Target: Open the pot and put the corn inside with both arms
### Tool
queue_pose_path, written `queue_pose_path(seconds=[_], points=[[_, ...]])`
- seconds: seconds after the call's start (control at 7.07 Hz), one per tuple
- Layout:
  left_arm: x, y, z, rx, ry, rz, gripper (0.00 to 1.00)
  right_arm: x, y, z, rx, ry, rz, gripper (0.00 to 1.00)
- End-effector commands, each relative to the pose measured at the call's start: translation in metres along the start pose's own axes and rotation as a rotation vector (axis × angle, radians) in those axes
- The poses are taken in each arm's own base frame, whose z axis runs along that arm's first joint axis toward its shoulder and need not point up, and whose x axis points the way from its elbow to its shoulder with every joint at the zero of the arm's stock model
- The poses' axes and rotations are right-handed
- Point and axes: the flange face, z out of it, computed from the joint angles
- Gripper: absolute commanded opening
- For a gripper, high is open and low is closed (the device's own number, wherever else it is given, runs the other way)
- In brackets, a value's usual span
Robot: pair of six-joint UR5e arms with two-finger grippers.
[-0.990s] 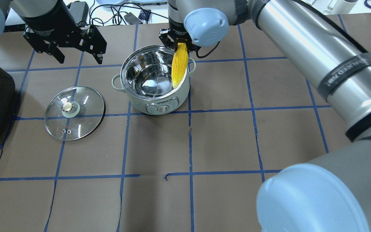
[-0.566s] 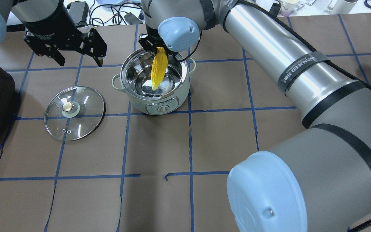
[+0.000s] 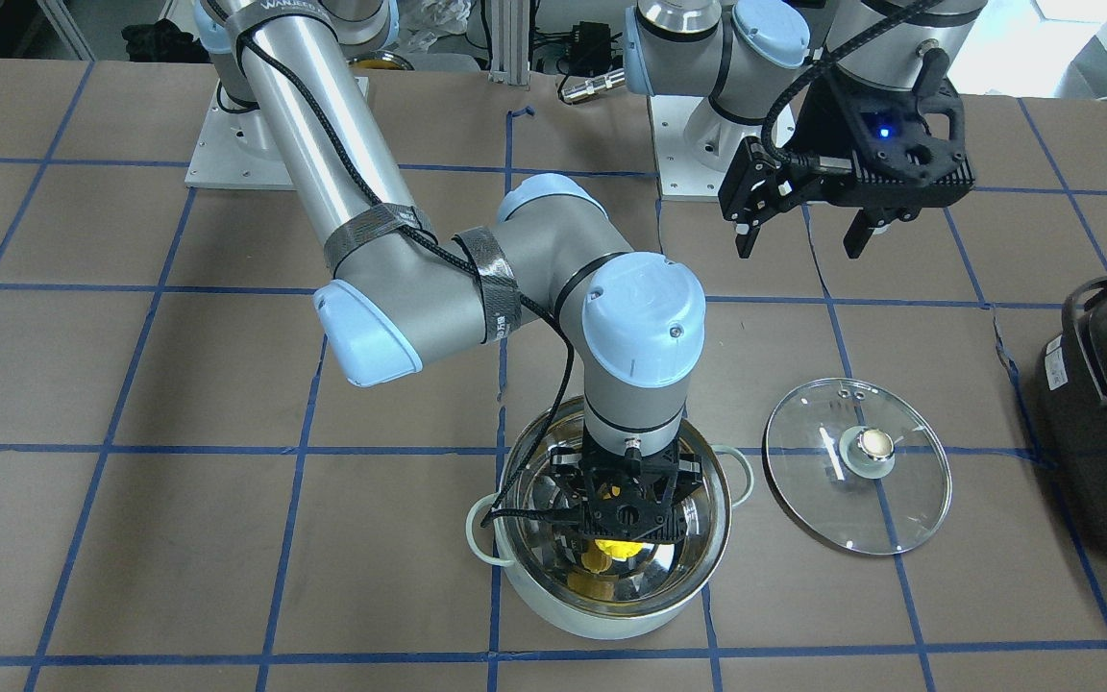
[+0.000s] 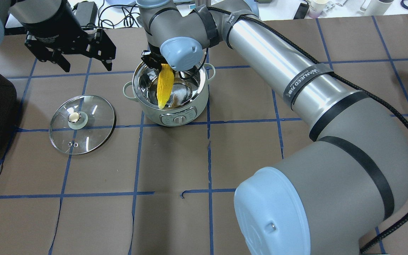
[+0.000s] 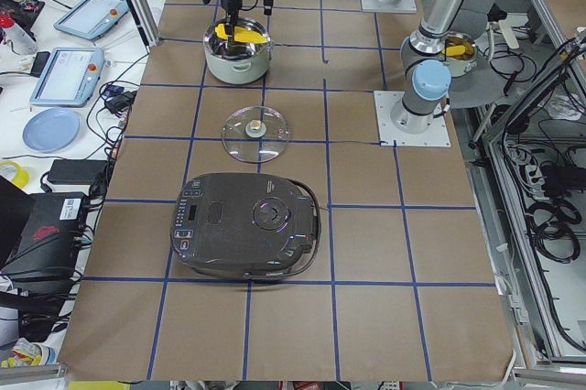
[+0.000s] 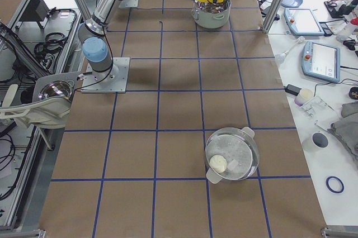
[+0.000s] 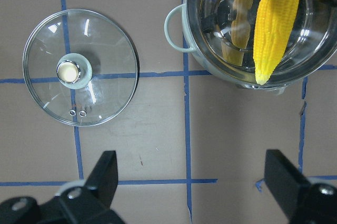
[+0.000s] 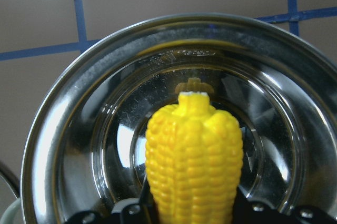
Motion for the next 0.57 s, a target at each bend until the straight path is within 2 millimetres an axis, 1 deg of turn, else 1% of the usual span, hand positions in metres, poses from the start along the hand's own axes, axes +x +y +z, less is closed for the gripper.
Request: queue_pose_path(seconds=[0.0, 0.14, 0.42], points=[[0.000, 0.000, 0.000, 0.000, 0.003, -0.021, 1.00, -0.001, 0.001, 0.000, -0.003, -0.003, 0.007, 1.00], [0.000, 0.001, 0.002, -0.004, 0.006, -0.020, 1.00, -0.001, 0.001, -0.003, -0.001, -0.008, 0.007, 1.00], [0.000, 0.003, 0.002, -0.006, 0.004, -0.020, 1.00, 0.001, 0.003, -0.025, 0.011, -0.028, -0.015, 1.00]])
